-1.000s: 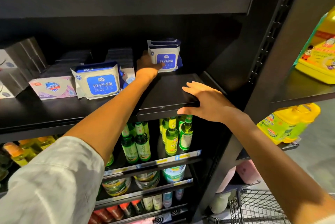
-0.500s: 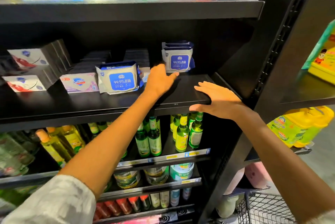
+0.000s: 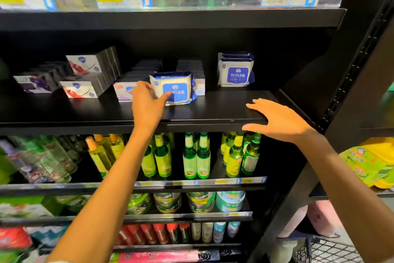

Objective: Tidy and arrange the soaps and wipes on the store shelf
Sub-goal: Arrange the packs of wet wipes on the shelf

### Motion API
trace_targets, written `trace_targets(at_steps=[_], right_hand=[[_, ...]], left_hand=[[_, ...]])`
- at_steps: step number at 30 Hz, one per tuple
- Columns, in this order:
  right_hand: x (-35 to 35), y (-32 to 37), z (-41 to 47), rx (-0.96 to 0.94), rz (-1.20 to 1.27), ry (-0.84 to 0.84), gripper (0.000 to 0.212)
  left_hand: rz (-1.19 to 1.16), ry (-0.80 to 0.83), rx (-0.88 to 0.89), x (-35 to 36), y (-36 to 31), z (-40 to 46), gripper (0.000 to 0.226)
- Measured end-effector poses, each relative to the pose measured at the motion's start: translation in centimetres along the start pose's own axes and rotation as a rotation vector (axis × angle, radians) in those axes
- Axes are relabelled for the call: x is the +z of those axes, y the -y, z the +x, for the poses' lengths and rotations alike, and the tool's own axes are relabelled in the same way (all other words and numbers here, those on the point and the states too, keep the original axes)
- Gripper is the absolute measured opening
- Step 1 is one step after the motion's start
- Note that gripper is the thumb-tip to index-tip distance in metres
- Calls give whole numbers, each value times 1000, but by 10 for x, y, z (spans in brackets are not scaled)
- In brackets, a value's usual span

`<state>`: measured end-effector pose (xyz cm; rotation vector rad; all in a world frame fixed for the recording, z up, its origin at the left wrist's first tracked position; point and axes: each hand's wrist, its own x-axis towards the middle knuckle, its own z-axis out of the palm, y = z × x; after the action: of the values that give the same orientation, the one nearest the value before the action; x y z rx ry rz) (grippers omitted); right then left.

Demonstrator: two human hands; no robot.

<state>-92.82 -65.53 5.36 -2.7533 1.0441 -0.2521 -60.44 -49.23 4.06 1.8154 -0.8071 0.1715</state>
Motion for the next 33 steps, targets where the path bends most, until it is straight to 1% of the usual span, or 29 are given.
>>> trace_targets(at_steps=[2, 4, 9, 13, 20, 24, 30, 33], right_hand=[[0, 0, -1, 1, -14, -5, 100], [0, 2, -3, 10, -19, -7, 100], [0, 3, -6, 6, -32, -23, 98], [0, 1, -6, -6, -41, -35, 98], [2, 0, -5, -13, -54, -51, 99], [3, -1, -5, -8, -51, -60, 99], [3, -1, -5, -5, -52, -59, 97], [3, -1, -6, -15, -51, -65, 97]], left_hand=[[6, 43, -25, -1, -1, 6, 60], [3, 55, -33, 0, -4, 8, 66], [63, 25, -34, 2, -3, 7, 69], [62, 13, -60, 2, -2, 9, 74], [0, 75, -55, 6, -4, 10, 66], [-27, 91, -25, 9, -13, 4, 56], [-108, 190, -55, 22, -27, -6, 69], [-107, 213, -59, 25, -31, -1, 66]])
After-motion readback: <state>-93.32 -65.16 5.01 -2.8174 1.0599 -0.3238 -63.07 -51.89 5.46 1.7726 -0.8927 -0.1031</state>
